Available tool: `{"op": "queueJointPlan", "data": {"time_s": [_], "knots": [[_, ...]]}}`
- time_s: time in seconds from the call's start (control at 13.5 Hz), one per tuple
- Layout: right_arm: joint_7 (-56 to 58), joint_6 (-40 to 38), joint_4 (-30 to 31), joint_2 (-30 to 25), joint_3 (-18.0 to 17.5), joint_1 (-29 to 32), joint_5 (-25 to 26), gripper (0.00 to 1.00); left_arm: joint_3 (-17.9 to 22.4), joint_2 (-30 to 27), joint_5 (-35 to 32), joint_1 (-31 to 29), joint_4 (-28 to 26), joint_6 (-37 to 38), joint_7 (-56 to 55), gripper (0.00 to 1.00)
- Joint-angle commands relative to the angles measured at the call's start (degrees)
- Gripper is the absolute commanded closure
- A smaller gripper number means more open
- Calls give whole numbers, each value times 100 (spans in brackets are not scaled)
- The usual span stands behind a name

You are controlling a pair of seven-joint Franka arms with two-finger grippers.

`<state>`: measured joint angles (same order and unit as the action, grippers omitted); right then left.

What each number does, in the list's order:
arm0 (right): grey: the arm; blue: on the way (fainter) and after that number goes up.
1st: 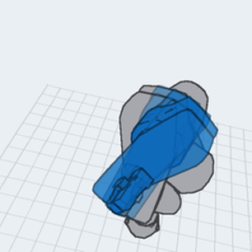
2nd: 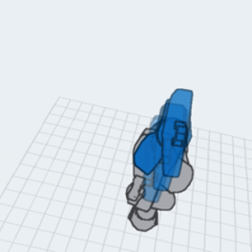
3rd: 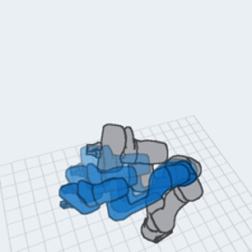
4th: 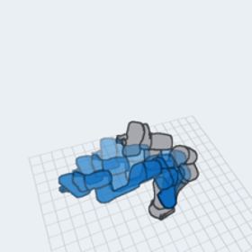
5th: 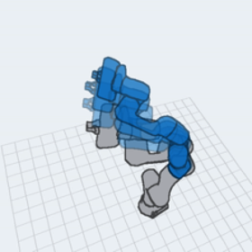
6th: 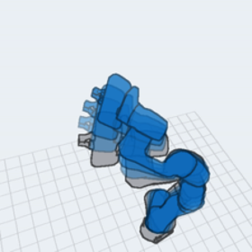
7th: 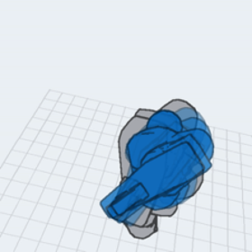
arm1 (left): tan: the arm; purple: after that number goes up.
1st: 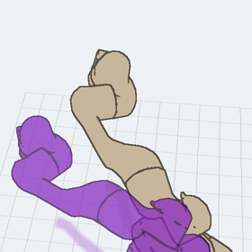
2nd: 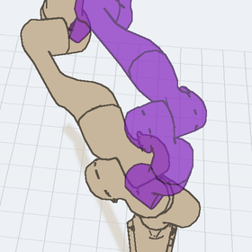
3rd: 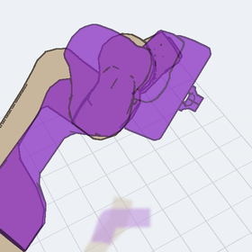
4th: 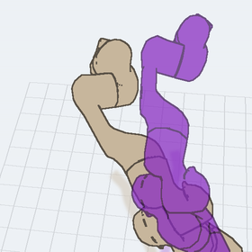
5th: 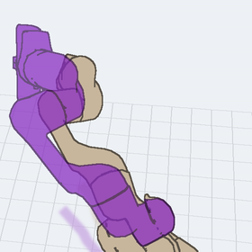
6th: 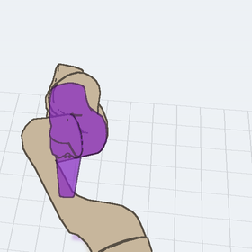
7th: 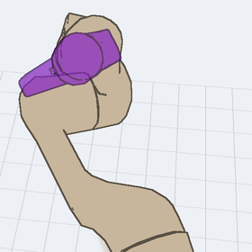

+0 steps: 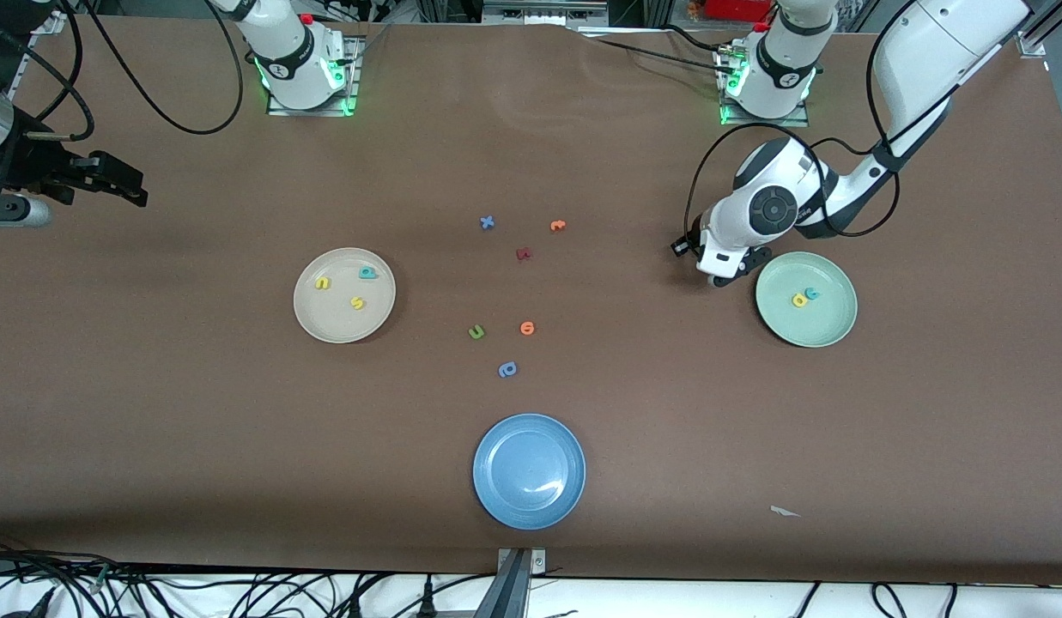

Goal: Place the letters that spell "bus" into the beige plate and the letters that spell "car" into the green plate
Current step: 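Carry the r over the green plate and open the left gripper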

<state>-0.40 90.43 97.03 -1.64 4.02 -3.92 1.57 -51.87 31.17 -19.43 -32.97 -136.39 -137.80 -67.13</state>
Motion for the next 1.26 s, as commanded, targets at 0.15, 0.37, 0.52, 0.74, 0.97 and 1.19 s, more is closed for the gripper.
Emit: {"op": "queueJointPlan", "data": {"time_s": [0.15,0.37,0.52,0.74,0.97,1.19], "knots": [[22,-8,61,-73,11,-21,89,0,-42,-119,-158,-43,-89,-63,-63,92],[-31,403,-78,119,20,-3,80,0,-60,-137,-167,-60,-28,-46,-46,100],[4,309,-115,85,20,-12,45,0,-95,-250,-167,-139,374,172,7,100],[22,80,-114,76,37,-3,-8,0,-112,-278,270,-323,1866,1997,812,100],[14,88,-193,85,37,-12,27,0,-104,-269,537,-858,2783,3151,1999,100],[14,62,-413,129,37,-3,1,0,71,-155,370,-1325,2829,3145,3001,100]]}}
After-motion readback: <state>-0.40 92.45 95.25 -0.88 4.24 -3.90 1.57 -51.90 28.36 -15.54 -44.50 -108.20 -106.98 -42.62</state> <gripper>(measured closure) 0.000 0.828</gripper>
